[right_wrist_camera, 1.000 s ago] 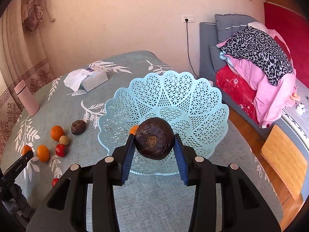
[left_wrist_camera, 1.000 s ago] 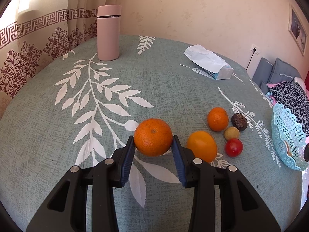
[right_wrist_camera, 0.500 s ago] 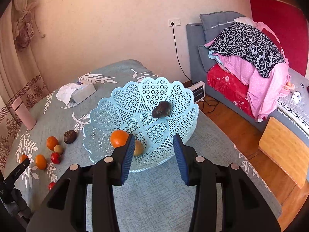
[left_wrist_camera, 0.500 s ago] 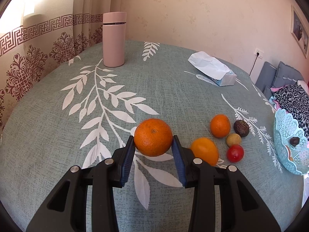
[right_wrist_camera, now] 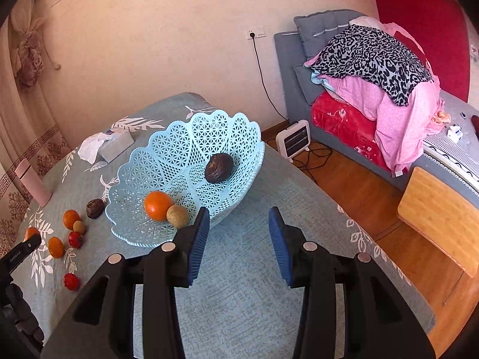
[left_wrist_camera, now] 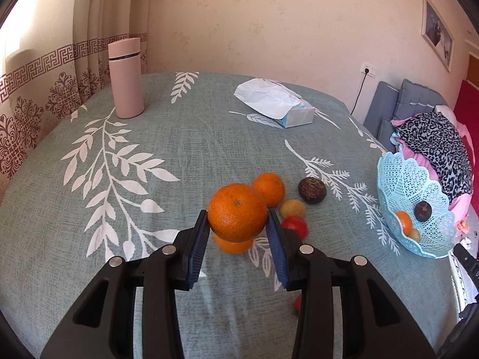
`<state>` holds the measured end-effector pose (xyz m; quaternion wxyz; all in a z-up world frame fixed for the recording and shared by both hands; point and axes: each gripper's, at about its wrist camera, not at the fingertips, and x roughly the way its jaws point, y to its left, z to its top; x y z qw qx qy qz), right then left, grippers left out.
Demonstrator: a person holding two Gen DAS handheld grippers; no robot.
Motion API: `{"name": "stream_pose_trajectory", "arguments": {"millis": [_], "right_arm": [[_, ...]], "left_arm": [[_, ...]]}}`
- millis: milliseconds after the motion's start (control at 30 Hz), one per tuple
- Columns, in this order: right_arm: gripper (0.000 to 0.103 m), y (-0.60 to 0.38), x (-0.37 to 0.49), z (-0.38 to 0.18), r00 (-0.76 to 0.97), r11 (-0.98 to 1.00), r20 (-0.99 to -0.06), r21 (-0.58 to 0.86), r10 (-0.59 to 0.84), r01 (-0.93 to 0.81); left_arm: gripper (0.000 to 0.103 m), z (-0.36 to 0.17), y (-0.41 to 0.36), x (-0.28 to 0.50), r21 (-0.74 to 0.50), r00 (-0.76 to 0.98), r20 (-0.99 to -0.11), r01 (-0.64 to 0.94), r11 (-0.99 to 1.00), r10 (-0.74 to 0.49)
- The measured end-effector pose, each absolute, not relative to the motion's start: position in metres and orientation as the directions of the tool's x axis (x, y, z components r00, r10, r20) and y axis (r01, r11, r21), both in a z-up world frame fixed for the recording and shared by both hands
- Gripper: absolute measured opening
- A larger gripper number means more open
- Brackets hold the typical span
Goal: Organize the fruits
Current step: 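Carry the tangerine over the basket and open the left tool, then move the left tool back to the oval orange and close on it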
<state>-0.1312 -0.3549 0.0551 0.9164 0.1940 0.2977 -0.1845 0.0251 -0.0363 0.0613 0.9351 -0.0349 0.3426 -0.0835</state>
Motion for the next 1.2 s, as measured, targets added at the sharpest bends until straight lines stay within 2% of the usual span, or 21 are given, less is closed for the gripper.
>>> {"name": "stream_pose_trajectory", "arguments": {"millis": [100,267,933,967,1000,1067,1200], "right_arm": [[0.048,-0.354,-0.131,0.045,0.749,0.861,-0.633,0.255,-0.196,0.44],[0.048,-0.35,-0.128,0.028,0.738,0.869,-0.659,0.272,-0.145,0.414],[0.048,-0.356,-0.127,0.019,0.755,0.856,-0.651,0.347,-0.074,0.383],[0.048,-0.356,-0.127,0.019,0.755,0.856,-0.651,0.348,-0.073,0.382],[0.048,-0.356,-0.127,0.019,0.756,0.856,-0.651,0.349,-0.072,0.382],[0.049,-0.356,-0.127,0.019,0.755,0.855,-0.652,0.35,-0.07,0.382],[0.049,-0.356,-0.127,0.019,0.755,0.855,-0.652,0.35,-0.07,0.382]], "left_arm": [[0.039,0.069,-0.057,0.025,-0.125,0.747,-0.629,0.178,0.976,-0.217],[0.039,0.079,-0.094,0.027,-0.12,0.73,-0.628,0.252,0.96,-0.27],[0.039,0.08,-0.249,0.058,-0.093,0.591,-0.667,0.538,0.838,-0.454],[0.043,0.08,-0.253,0.059,-0.093,0.586,-0.669,0.544,0.834,-0.457],[0.059,0.08,-0.255,0.06,-0.091,0.588,-0.669,0.542,0.835,-0.454],[0.071,0.081,-0.254,0.059,-0.092,0.608,-0.651,0.53,0.843,-0.454],[0.074,0.08,-0.245,0.059,-0.08,0.618,-0.652,0.519,0.851,-0.439]]}}
